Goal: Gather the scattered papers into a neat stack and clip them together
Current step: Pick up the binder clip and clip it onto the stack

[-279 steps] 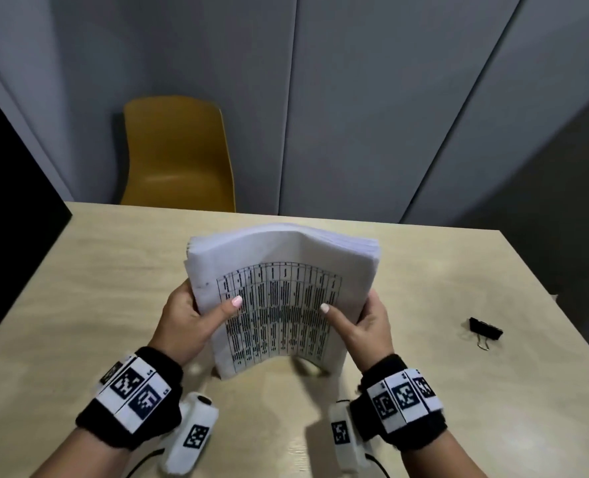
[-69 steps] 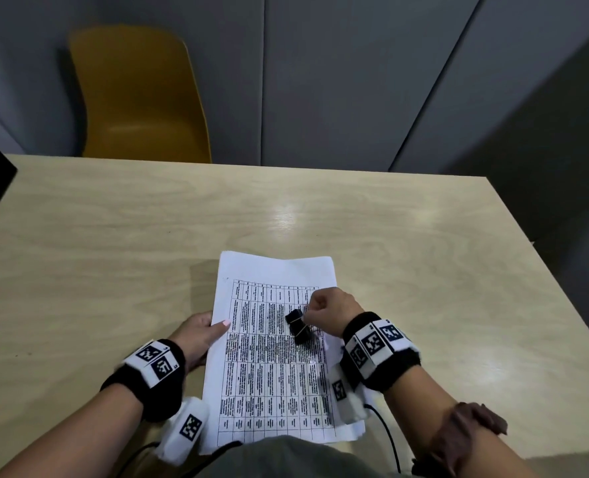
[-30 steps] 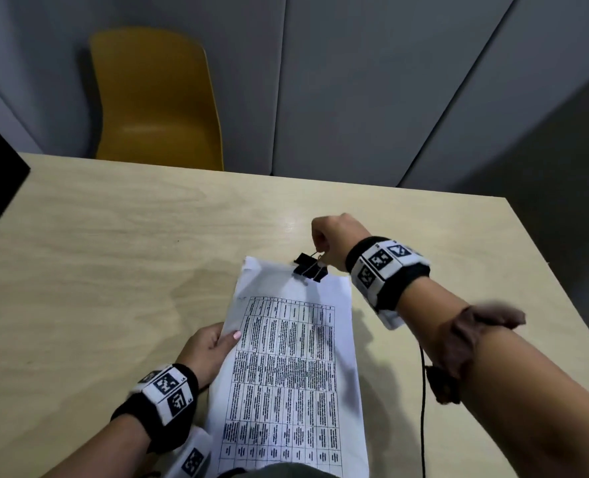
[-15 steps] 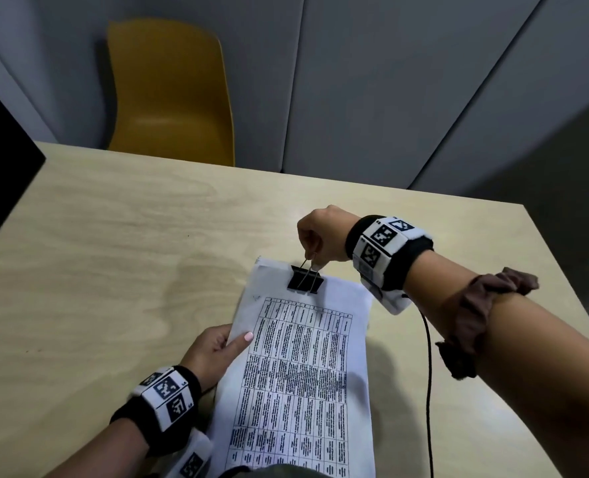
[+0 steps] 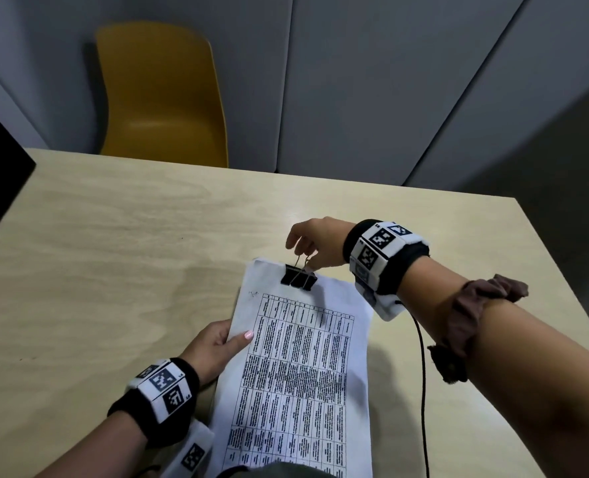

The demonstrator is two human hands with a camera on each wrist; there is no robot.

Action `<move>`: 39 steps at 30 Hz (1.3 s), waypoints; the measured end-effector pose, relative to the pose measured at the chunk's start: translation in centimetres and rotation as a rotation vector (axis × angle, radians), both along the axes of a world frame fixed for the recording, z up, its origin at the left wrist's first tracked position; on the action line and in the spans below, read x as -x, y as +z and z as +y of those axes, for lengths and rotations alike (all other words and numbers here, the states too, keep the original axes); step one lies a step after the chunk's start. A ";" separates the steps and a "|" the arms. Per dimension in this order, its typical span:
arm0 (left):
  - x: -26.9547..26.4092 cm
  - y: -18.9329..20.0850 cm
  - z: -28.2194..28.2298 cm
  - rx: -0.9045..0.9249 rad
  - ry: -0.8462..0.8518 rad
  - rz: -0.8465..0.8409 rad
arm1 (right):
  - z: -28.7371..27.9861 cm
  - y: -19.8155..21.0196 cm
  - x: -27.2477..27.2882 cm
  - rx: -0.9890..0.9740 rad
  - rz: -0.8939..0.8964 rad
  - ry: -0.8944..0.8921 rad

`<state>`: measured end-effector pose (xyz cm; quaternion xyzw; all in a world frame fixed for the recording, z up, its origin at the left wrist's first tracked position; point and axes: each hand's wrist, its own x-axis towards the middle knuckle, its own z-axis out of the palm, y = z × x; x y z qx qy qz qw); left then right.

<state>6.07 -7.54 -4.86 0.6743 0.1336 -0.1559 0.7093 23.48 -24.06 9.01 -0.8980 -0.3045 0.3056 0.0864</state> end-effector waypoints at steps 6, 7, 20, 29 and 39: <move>0.1 0.9 0.5 0.031 -0.048 -0.024 | -1.4 -3.0 1.2 -0.297 0.236 -0.280; 0.1 1.2 0.6 0.023 -0.059 -0.024 | -1.5 -3.3 1.5 -0.341 0.267 -0.307; -1.5 4.8 -1.5 -0.042 0.000 -0.085 | -1.7 -2.1 3.5 -0.329 0.267 -0.297; -1.2 5.7 -2.0 -0.084 -0.051 -0.186 | -1.9 -1.2 4.0 -0.173 0.382 -0.187; -1.0 5.4 -0.7 -0.042 0.061 -0.042 | -1.1 -0.5 3.3 -0.511 0.535 -0.510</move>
